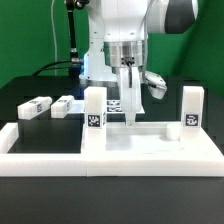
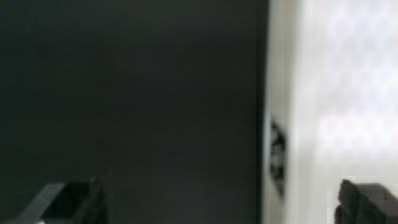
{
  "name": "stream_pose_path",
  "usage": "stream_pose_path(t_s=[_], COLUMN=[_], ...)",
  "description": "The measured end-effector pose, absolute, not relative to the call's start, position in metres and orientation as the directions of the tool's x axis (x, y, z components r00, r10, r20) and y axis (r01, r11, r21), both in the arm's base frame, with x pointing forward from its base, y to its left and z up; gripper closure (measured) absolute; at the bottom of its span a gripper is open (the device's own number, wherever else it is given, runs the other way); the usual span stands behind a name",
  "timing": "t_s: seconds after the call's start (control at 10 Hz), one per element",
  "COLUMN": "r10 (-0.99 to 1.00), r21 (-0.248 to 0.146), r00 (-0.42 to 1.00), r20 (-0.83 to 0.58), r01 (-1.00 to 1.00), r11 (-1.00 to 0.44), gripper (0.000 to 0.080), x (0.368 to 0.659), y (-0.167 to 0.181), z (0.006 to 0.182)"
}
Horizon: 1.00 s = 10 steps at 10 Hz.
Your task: Assemble desk
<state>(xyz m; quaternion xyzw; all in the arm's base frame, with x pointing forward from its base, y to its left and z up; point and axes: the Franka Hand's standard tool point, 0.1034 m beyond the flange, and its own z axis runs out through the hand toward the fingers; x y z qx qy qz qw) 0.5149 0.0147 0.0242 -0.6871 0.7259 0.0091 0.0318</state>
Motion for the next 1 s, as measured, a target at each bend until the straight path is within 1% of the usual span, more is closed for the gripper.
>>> stream_pose_path(t_s=[0.2, 0.3, 0.4, 0.6, 0.7, 0.8, 0.9, 1.0], r10=[-0.997, -0.997, -0.997, -0.997, -0.997, -0.997, -0.997, -0.997], r21=[-0.03, -0.024, -0.009, -0.008, -0.008, -0.008, -0.008, -0.008], r00=[-0.056, -0.053, -0.05, -0.045, -0.044, -0.044, -0.044, -0.043], r20=[-0.055, -0.053, -0.057, -0.057, -0.057, -0.057, -0.057, -0.057], r01=[-0.998, -0.998, -0.999, -0.999, -0.999, -0.999, -0.999, -0.999], r11=[0.058, 0.054, 0.051, 0.045, 0.045, 0.044, 0.044, 0.044], gripper=[0.015, 0.015, 0.015, 0.015, 0.0245, 0.0245, 0.0429, 0.0575], x=[0.523, 0.526, 0.53, 0.532, 0.532, 0.532, 0.532, 0.532], y=[0.018, 0.022, 0.023, 0.024, 0.024, 0.024, 0.024, 0.024], z=[0.018, 0.013, 0.008, 0.007, 0.007, 0.007, 0.007, 0.007])
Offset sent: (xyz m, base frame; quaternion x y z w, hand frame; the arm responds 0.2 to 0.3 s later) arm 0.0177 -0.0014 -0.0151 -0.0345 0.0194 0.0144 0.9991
